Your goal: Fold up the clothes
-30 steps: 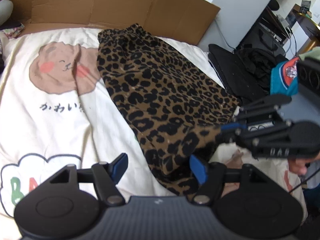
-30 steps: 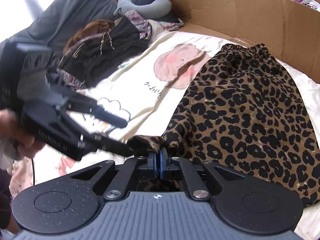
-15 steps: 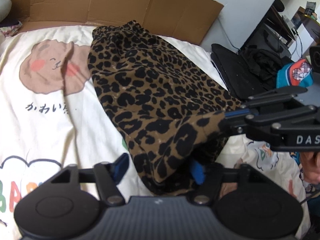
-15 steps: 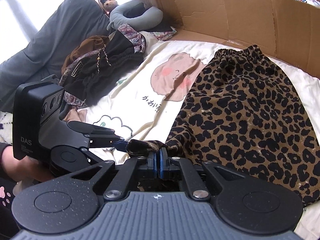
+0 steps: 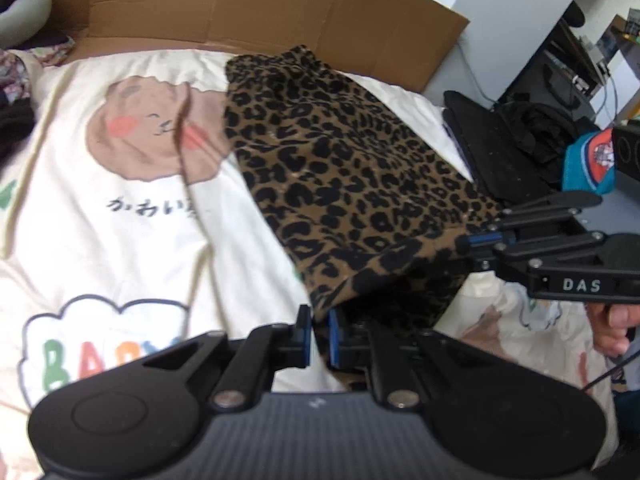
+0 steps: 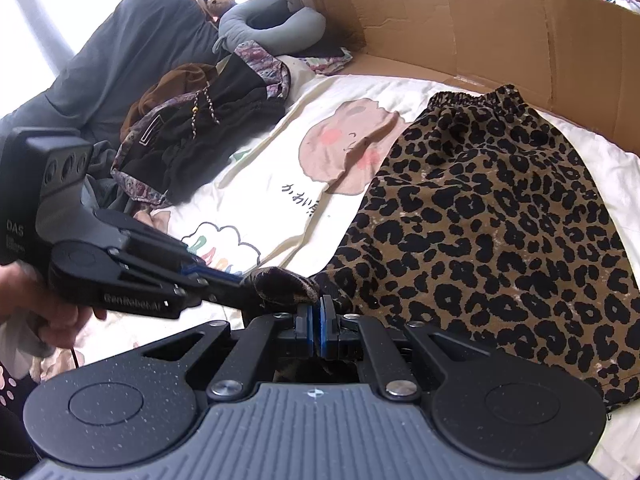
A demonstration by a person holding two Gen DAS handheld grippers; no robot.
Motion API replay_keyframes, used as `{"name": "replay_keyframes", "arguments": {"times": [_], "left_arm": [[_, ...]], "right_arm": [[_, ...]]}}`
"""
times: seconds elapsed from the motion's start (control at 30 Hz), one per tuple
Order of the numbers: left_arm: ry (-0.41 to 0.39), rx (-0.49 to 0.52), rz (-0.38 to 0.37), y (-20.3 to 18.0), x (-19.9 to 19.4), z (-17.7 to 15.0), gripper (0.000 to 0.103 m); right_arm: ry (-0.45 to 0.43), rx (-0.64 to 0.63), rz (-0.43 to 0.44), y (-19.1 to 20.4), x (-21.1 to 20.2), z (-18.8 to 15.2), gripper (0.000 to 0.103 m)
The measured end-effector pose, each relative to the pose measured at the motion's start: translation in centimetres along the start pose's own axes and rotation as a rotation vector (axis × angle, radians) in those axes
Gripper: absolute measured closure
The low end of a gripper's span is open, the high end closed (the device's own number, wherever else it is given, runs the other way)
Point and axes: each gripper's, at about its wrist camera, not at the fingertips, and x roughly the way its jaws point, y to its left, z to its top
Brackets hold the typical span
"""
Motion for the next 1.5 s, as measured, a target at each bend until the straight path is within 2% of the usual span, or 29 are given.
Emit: {"name": "replay_keyframes", "arguments": {"times": [0.03,0.1,0.17,0.2,0.4,0.53,0.6,0.67,0.77,1.1,1.2,1.23,1.37,1.43,1.5], "left_arm": [[0.004,-0.005,-0.002,0.1,0.1,-0.1,0.093],[0.015,-0.022,-0.012,0.1,0.6,-0.5,0.078],[0.014,-0.034,-0.018,-0.1,1.1,-0.8,0.037],[0.007,-0.036,-0.021,-0.2,1.4,-1.0,0.034],[-0.007,-0.057,-0.022,-0.7,4.0,-0.9,0.034],[-0.001,-0.075,-0.018,-0.4,5.3,-0.9,0.043],[0.003,-0.089,-0.014,0.0,5.6,-1.0,0.053],[0.012,-0.104,-0.011,0.4,5.6,-1.2,0.073],[0.027,-0.117,-0.002,1.1,5.3,-1.5,0.081],[0.086,-0.114,0.026,2.9,3.5,-3.0,0.084],[0.116,-0.123,0.007,3.2,3.4,-3.4,0.084],[0.118,-0.127,0.004,3.2,3.2,-3.5,0.081],[0.112,-0.164,-0.028,3.1,2.9,-3.4,0.059],[0.108,-0.185,-0.04,3.0,3.0,-3.2,0.052],[0.107,-0.198,-0.046,2.8,3.5,-3.1,0.05]], "right_arm": [[0.003,-0.001,0.002,0.1,0.1,-0.1,0.101],[0.008,-0.005,0.005,0.2,0.3,-0.2,0.101],[0.01,-0.008,0.007,0.4,0.3,-0.1,0.101],[0.01,-0.008,0.008,0.4,0.4,-0.1,0.101],[0.014,-0.005,0.01,0.4,0.5,-0.1,0.101],[0.016,-0.003,0.013,0.4,0.5,-0.2,0.101],[0.016,-0.003,0.014,0.4,0.5,-0.2,0.101],[0.018,-0.003,0.015,0.4,0.5,-0.2,0.101],[0.022,-0.004,0.015,0.3,0.6,-0.3,0.101],[0.079,-0.041,0.035,1.1,1.5,-1.6,0.101],[0.099,-0.048,0.036,1.3,1.8,-2.0,0.101],[0.104,-0.051,0.036,1.4,1.9,-2.1,0.101],[0.11,-0.056,0.037,1.5,2.2,-2.3,0.1],[0.111,-0.056,0.038,1.5,2.2,-2.3,0.1],[0.112,-0.058,0.042,1.6,2.3,-2.3,0.1]]}}
